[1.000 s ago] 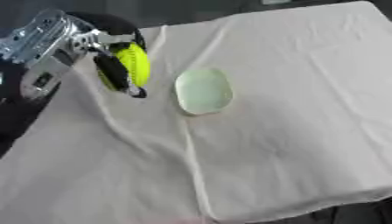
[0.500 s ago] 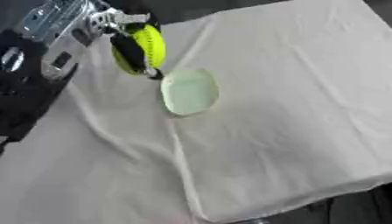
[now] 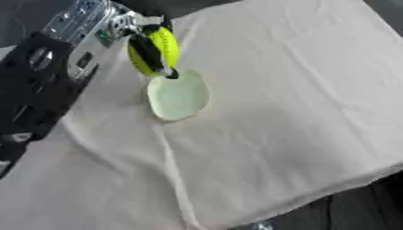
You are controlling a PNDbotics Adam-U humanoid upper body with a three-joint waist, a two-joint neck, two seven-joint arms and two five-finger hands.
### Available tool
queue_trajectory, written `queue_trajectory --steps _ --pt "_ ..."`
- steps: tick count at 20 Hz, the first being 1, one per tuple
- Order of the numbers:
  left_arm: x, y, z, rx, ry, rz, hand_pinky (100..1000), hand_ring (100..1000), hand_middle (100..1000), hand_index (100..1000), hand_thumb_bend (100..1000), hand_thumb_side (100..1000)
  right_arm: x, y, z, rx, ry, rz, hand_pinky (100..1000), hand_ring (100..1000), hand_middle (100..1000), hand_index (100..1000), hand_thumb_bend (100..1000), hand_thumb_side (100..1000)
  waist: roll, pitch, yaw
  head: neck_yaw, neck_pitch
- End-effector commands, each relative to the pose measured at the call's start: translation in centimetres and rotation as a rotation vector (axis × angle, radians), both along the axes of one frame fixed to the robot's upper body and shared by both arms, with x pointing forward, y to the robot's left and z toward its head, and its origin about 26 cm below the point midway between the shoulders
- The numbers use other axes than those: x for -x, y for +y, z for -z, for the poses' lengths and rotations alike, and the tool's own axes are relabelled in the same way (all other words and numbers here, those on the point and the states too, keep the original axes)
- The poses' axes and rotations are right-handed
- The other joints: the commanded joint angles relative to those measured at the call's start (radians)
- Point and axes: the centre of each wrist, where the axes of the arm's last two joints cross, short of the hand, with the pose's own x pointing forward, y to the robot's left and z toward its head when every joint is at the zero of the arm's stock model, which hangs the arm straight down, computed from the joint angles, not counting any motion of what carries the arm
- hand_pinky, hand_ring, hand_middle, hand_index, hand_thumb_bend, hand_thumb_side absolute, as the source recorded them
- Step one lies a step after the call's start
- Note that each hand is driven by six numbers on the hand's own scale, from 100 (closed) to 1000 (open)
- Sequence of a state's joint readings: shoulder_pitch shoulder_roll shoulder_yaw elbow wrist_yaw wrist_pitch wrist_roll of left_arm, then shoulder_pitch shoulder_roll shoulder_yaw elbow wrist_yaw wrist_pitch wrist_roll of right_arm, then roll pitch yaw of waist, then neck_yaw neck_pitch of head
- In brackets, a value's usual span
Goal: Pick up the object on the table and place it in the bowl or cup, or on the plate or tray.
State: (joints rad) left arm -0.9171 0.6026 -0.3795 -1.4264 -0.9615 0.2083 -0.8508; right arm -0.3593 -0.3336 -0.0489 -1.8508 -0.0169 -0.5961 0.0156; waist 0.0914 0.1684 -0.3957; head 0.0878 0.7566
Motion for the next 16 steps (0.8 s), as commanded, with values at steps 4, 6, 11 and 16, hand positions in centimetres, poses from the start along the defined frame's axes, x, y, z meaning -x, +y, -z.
queue_trajectory --steps 4,6,11,16 --pt "-0.3 -0.6 -1.0 0.004 -0.029 0.008 100 442 851 635 506 503 0.0 0.3 -1.0 0.005 -0.032 -0.014 625 751 781 942 100 1000 0.000 -0.007 -0.015 0.012 -0.014" --pt "-0.3 -0.8 -0.7 -0.001 -0.020 0.013 100 445 852 636 502 504 0.0 0.3 -1.0 0.003 -0.030 -0.014 625 751 781 942 100 1000 0.001 -0.007 -0.016 0.011 -0.010" --pt "-0.4 -1.2 0.5 -0.017 0.013 0.018 100 450 855 638 517 523 0.0 0.4 -0.9 -0.003 -0.027 -0.015 625 751 782 943 100 1000 -0.001 -0.008 -0.015 0.007 0.000" --pt "-0.8 -1.4 1.7 -0.004 0.044 0.023 100 456 860 639 567 582 0.0 0.5 -1.1 -0.005 -0.033 -0.021 625 751 782 942 100 1000 0.001 -0.003 -0.020 0.009 -0.003"
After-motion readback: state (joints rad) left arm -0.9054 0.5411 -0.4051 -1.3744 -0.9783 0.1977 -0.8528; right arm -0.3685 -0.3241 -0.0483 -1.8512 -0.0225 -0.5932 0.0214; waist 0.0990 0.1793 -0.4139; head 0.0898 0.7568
